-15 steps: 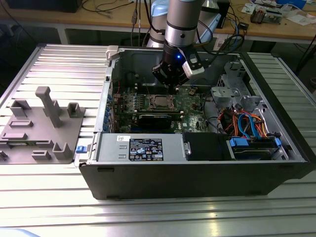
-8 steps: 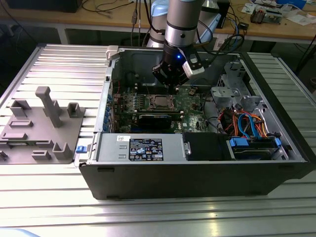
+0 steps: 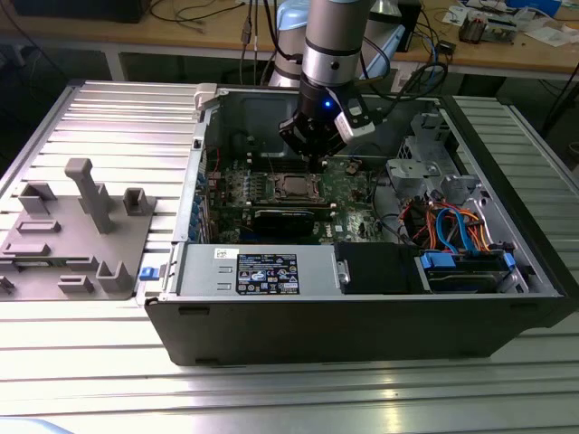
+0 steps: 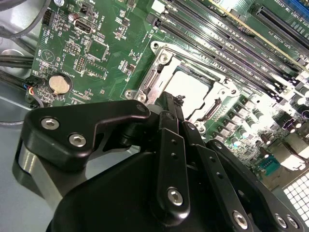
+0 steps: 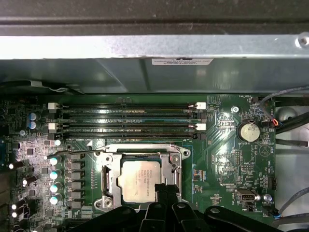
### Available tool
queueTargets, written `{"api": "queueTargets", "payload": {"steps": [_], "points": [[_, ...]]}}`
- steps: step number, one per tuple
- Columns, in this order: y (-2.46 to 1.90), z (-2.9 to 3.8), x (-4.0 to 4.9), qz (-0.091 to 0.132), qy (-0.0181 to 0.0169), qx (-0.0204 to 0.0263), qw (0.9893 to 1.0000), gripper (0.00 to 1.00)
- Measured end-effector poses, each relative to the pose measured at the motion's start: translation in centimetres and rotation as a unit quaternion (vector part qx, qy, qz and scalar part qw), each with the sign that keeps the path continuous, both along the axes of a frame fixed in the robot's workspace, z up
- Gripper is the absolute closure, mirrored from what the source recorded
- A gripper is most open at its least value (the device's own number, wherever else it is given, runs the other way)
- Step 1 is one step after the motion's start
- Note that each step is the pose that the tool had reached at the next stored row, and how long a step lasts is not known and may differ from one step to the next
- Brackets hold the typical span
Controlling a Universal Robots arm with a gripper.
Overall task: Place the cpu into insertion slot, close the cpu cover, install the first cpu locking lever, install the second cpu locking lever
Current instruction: 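Install the first cpu locking lever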
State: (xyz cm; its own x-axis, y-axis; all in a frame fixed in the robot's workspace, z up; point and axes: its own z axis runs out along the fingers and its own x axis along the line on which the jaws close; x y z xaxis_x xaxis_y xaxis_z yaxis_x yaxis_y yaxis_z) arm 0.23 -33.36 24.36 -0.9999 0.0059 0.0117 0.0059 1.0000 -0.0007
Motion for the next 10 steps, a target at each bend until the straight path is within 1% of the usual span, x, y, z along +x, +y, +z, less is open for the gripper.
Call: {"api": "queueTargets", "payload": {"steps": [10], "points": [[0.00,0.00,0.00,0.003,0.0000,0.0000,1.0000,0.89]]}}
